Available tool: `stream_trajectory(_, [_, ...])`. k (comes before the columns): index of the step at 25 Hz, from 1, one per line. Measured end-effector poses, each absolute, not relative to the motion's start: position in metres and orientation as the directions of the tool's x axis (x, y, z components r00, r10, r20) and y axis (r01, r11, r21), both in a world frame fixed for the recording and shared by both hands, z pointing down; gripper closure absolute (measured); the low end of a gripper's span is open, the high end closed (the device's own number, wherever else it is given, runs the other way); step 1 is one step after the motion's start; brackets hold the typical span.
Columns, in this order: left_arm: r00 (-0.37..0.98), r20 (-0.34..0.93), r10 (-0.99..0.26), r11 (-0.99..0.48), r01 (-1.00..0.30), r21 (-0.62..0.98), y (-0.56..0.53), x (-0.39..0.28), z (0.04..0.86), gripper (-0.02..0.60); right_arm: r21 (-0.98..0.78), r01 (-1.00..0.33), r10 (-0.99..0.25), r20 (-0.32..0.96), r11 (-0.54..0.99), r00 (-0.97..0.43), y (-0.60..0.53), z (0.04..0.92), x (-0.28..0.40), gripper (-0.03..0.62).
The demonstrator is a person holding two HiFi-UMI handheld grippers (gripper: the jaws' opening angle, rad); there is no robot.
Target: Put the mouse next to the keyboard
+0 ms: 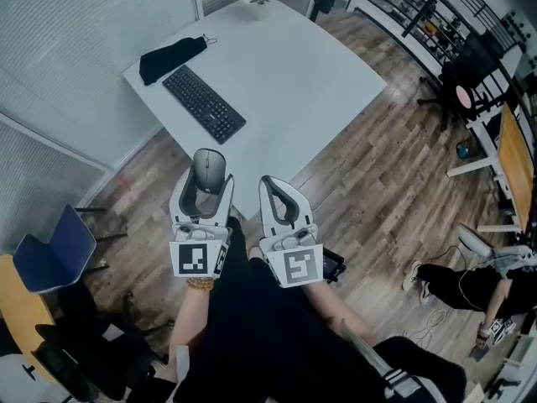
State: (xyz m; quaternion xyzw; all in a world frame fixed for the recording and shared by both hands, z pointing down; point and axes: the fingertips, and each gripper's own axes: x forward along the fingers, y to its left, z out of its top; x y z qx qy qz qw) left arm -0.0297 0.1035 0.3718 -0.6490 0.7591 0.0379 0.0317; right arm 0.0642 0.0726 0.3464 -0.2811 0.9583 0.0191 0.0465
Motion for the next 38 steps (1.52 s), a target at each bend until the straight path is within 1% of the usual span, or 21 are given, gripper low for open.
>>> stream_trajectory(8, [-0.111,-0.071,-0.991,0.109,-0.993,0.036,0.061,-0.053,0.385,0.285,0.028,-0.593,-0.589,-0.084,0.805,-0.804,0.027,0.346,0.048,0.595])
stream_trajectory(18, [-0.051,-0.052,-0.997,0.048,-0.997,0.058,0.012,-0.090,0.398,0.285,0.052,-0.625,-0.620,-0.087,0.779,-0.780,-0.018,0.348,0.001,0.595])
stream_trajectory(27, [0.022,-0.059,-0.998,-0.028,-0.993,0.114,-0.037,-0.117,0.411,0.285,0.100,-0.664,-0.660,-0.071,0.741,-0.748,-0.058,0.345,-0.033,0.595])
stream_trajectory(33, [0.079,-0.068,-0.995,-0.087,-0.989,0.120,-0.059,-0.128,0.419,0.285,0.118,-0.714,-0.714,-0.051,0.690,-0.698,-0.075,0.355,-0.040,0.595])
stream_trajectory(38, [0.115,-0.043,-0.992,-0.120,-0.985,0.121,-0.075,-0.130,0.431,0.285,0.107,-0.734,-0.734,-0.054,0.670,-0.677,-0.086,0.359,-0.045,0.595])
